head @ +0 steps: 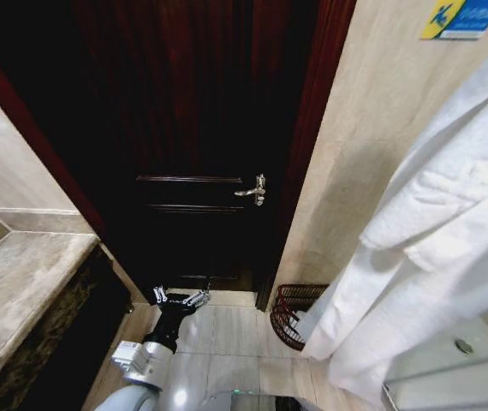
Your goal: Discard the used towel into the hamper.
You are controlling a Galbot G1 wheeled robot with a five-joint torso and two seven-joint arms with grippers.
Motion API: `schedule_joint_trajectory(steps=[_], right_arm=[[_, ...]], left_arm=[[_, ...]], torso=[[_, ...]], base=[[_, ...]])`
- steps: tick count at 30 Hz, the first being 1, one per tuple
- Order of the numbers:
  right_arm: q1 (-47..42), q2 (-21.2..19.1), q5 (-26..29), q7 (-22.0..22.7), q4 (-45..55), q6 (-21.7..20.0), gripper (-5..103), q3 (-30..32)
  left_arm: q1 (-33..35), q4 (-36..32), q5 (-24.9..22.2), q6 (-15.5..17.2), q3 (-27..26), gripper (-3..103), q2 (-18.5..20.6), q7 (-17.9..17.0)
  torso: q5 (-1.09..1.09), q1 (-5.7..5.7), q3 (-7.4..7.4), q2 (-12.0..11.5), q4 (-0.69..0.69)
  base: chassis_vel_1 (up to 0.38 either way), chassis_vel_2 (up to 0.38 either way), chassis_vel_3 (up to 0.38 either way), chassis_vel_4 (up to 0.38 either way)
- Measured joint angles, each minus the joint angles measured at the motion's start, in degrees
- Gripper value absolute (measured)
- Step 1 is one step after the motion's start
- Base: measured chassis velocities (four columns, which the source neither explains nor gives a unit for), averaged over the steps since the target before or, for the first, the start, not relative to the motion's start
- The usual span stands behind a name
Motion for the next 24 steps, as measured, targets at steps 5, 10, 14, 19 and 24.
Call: schedule_joint_trajectory(steps=[5,10,14,19,24], right_arm=[[4.1,0.1,-1.7,-0.5,-2.2,0.7,11,-2.2],[7.5,1.6,-3.2,-0.6,-3.8,1.4,11,-5.2],[9.2,2.9,-4.3,-0.6,-5.0,2.1,11,-7.3],[10.8,5.1,-5.6,-1.0,-7.4,3.9,11,-10.5],[11.4,7.1,-6.2,-1.3,-9.6,5.1,11,-13.3]], left_arm=[[0.0,0.0,0.0,0.0,0.0,100,0.0,0.0],[0.0,0.0,0.0,0.0,0.0,100,0.0,0.0],[0.0,0.0,0.0,0.0,0.0,100,0.0,0.0],[0.0,0.0,0.0,0.0,0.0,100,0.0,0.0],[0.0,0.0,0.0,0.0,0.0,100,0.0,0.0]], torso=[[0.03,-0.05,-0.02,0.0,-0.02],[0.03,-0.02,-0.01,0.0,-0.01],[0.03,0.02,0.01,0.0,0.0],[0.01,0.01,0.0,0.0,-0.01],[0.03,0.0,0.0,0.0,-0.01]], base=[[0.016,-0.019,-0.028,0.013],[0.0,0.0,0.0,0.0],[0.0,0.0,0.0,0.0],[0.0,0.0,0.0,0.0],[0.0,0.0,0.0,0.0]])
